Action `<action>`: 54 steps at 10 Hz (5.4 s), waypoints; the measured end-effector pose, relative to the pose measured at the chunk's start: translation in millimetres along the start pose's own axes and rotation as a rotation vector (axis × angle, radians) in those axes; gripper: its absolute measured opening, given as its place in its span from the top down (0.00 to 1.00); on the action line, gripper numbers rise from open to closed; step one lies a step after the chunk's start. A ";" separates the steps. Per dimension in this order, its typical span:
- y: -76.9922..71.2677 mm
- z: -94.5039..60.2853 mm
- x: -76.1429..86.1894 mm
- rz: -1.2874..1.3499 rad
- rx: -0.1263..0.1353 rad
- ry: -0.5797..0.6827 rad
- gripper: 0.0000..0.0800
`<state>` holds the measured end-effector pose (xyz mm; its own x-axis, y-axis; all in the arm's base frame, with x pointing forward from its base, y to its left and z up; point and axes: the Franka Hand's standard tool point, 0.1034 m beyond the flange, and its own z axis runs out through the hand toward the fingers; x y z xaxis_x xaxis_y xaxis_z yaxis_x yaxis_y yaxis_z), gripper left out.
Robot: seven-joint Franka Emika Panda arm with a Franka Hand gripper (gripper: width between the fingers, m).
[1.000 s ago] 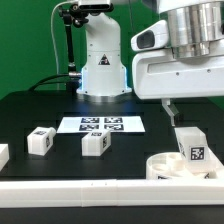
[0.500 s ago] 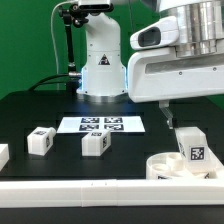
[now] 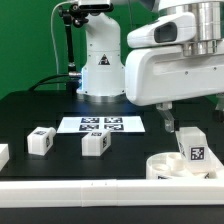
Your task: Assemble stool
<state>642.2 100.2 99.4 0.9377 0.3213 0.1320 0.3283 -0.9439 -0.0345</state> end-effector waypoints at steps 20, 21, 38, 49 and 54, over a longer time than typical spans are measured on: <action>-8.1 11.0 -2.1 -1.194 -0.082 -0.099 0.19; -9.7 15.1 -2.8 -1.200 -0.078 -0.105 0.19; -8.6 18.1 -9.3 -0.234 -0.081 -0.097 0.58; -14.9 19.6 -9.1 0.696 -0.051 -0.061 0.58; -15.3 19.6 -9.0 1.126 -0.041 -0.060 0.58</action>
Offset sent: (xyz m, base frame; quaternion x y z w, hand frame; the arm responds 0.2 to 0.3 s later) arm 0.0000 0.0000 0.0000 0.0000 0.0000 -0.1938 0.9810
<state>631.0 113.3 79.3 0.7015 -0.7127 -0.0015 -0.7109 -0.6996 -0.0717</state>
